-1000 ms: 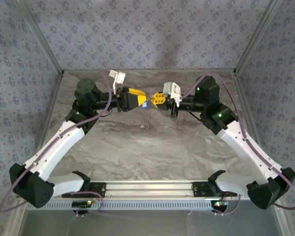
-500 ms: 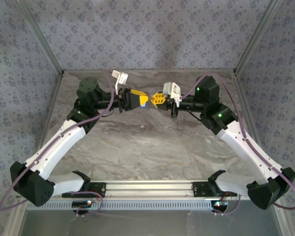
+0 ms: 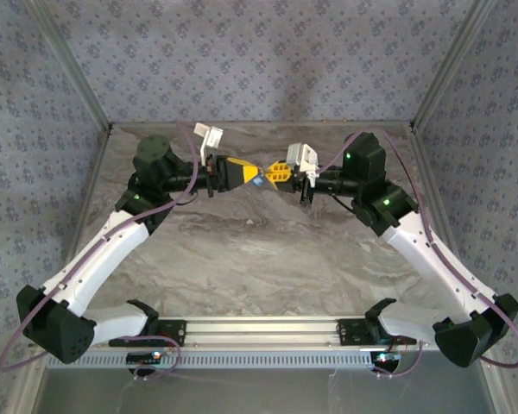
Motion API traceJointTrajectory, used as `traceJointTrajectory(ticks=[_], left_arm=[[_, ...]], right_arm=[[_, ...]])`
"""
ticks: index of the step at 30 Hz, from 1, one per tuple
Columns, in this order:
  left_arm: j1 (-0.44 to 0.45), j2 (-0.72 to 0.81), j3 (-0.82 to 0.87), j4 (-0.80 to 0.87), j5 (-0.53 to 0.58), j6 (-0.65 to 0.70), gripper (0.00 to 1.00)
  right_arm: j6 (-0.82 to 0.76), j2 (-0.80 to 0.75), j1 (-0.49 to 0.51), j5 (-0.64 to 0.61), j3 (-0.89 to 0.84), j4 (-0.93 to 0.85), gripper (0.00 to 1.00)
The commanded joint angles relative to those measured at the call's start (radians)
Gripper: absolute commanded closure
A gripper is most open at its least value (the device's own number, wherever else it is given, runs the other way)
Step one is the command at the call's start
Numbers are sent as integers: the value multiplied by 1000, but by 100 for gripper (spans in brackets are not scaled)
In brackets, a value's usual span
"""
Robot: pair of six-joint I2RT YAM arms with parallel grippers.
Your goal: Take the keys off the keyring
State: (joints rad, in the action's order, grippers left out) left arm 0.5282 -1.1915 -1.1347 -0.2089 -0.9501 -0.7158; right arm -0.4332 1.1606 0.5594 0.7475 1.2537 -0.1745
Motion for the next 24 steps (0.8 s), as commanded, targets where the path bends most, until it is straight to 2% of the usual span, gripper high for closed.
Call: traceJointTrajectory(ticks=[1,4,12,17,24], left_arm=[[-1,27,-24,-20,5,6,97],[-2,29,-24,-24,13,2,100],[-5,31,-21,-30,22,-9,100],[-24,29,-1,-85,40,-61,100],[-35,20,12,-141,54,-128,100]], right_arm=[[8,-21,8,10,6,4,100],[4,-23,9,9,4,6,100],[0,-29,9,10,-2,12,100],[-20,-31,19,-7,-6,12,100],[-121,-48,108,-171,-41,12,100]])
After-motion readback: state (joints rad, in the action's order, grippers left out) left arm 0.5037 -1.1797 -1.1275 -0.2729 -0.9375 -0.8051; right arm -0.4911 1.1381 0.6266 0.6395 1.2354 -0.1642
